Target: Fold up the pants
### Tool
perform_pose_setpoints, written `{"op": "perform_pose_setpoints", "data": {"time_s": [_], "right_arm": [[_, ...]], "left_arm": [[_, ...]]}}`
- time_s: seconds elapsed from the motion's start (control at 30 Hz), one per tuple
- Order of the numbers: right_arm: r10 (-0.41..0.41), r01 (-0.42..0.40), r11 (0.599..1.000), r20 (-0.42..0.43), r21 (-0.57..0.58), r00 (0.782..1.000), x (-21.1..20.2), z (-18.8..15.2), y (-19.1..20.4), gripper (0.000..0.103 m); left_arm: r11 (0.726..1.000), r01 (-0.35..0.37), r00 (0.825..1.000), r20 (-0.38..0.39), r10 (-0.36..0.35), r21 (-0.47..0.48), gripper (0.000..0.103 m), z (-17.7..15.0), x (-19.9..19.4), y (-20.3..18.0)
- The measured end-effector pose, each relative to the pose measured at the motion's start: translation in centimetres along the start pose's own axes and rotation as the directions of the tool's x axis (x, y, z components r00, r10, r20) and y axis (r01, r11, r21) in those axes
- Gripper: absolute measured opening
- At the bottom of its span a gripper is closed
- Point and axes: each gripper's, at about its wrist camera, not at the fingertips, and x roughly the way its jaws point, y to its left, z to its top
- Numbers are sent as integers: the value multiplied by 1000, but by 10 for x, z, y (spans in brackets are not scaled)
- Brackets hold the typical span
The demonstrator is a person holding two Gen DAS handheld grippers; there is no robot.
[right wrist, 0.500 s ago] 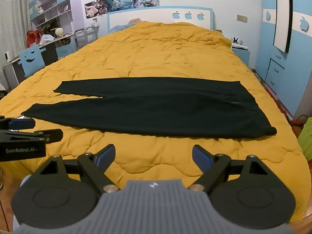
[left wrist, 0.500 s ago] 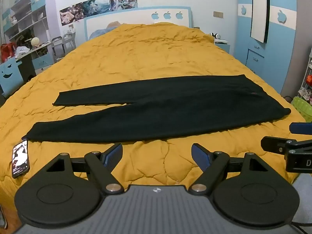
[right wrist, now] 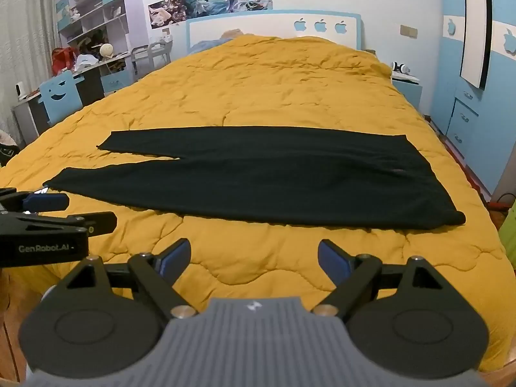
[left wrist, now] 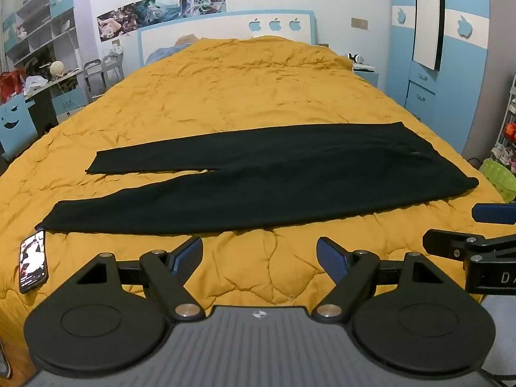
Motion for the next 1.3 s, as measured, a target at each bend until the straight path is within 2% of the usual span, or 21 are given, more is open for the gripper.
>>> {"op": "perform_pose_setpoints", "data": {"time_s": [1.3], "right_arm": [[4, -4, 1000, 5, -13, 1000, 1, -2, 2, 82]], "left_arm": [[1000, 1, 1000, -1, -1, 6, 94, -2, -1, -13]]}}
